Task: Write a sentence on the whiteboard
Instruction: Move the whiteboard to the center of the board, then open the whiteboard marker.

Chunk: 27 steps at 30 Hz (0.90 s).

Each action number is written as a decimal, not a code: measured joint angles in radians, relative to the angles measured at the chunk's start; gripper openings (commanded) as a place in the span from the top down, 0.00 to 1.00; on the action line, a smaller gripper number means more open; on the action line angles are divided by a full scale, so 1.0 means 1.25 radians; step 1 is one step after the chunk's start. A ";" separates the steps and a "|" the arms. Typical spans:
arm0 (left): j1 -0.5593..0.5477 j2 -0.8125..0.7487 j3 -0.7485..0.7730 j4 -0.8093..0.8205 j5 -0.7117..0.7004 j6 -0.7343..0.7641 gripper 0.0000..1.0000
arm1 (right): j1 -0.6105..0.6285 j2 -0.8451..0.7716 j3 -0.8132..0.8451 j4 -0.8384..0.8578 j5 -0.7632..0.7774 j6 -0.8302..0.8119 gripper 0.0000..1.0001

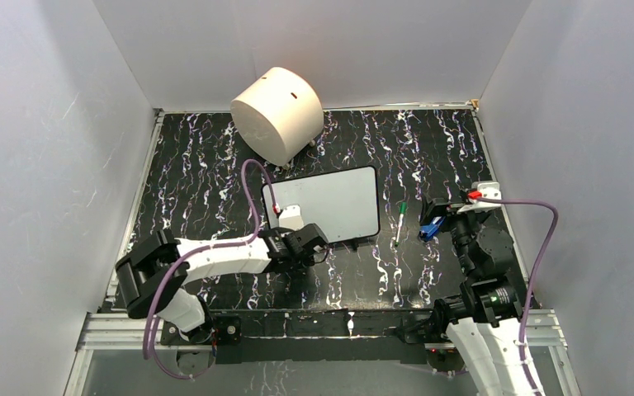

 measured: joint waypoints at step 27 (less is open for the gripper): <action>0.104 -0.226 0.224 -0.176 -0.019 0.379 0.10 | 0.001 0.485 0.177 -0.226 0.012 0.197 0.14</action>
